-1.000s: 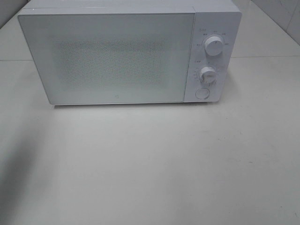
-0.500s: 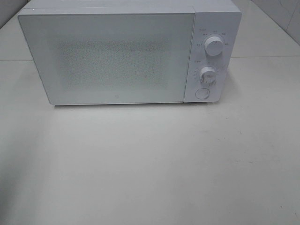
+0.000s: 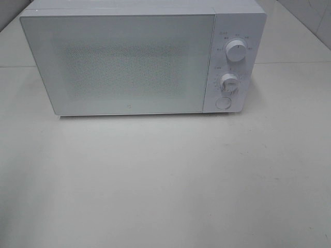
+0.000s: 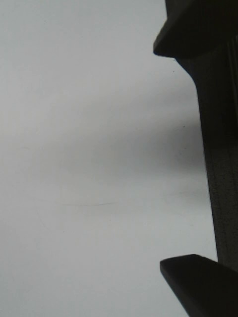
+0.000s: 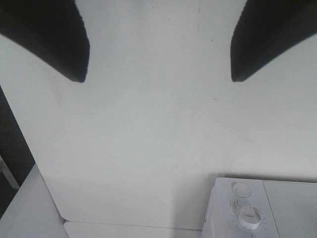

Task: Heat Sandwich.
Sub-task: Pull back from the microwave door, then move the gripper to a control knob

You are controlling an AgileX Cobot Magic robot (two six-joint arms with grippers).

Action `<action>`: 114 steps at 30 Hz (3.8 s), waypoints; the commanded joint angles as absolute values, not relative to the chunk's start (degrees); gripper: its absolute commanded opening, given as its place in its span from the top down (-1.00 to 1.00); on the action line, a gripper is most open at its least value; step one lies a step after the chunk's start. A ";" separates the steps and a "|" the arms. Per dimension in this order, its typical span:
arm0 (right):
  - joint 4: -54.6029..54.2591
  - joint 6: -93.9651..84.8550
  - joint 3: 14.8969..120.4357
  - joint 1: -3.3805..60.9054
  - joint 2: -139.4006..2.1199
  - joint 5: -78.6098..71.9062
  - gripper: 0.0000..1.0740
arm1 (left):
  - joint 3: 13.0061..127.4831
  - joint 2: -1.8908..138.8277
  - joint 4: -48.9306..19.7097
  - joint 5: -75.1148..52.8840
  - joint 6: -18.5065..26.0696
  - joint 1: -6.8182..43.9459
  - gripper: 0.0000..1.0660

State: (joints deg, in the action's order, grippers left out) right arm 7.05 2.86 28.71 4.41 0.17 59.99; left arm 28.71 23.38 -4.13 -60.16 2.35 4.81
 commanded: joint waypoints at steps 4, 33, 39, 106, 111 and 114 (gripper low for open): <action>6.99 3.04 28.82 3.95 1.66 59.47 -0.42 | 28.42 17.99 -4.18 -59.36 2.41 4.64 -0.95; 6.99 3.04 28.82 3.95 1.60 59.47 -0.42 | 28.42 -1.89 -4.18 -59.30 2.41 -1.32 -0.95; 6.99 3.04 28.82 3.95 1.60 59.47 -0.42 | 28.42 -1.89 -4.18 -59.30 2.41 -1.32 -0.95; 6.76 8.37 30.94 3.95 -20.86 38.33 -0.42 | 28.42 -1.89 -4.18 -59.30 2.41 -1.32 -0.95; 6.76 8.37 30.94 3.95 -26.30 33.98 -0.42 | 28.42 -1.89 -4.18 -59.30 2.41 -1.32 -0.95; 6.76 8.37 30.94 3.95 -31.11 30.08 -0.42 | 28.42 -1.89 -4.18 -59.30 2.41 -1.32 -0.95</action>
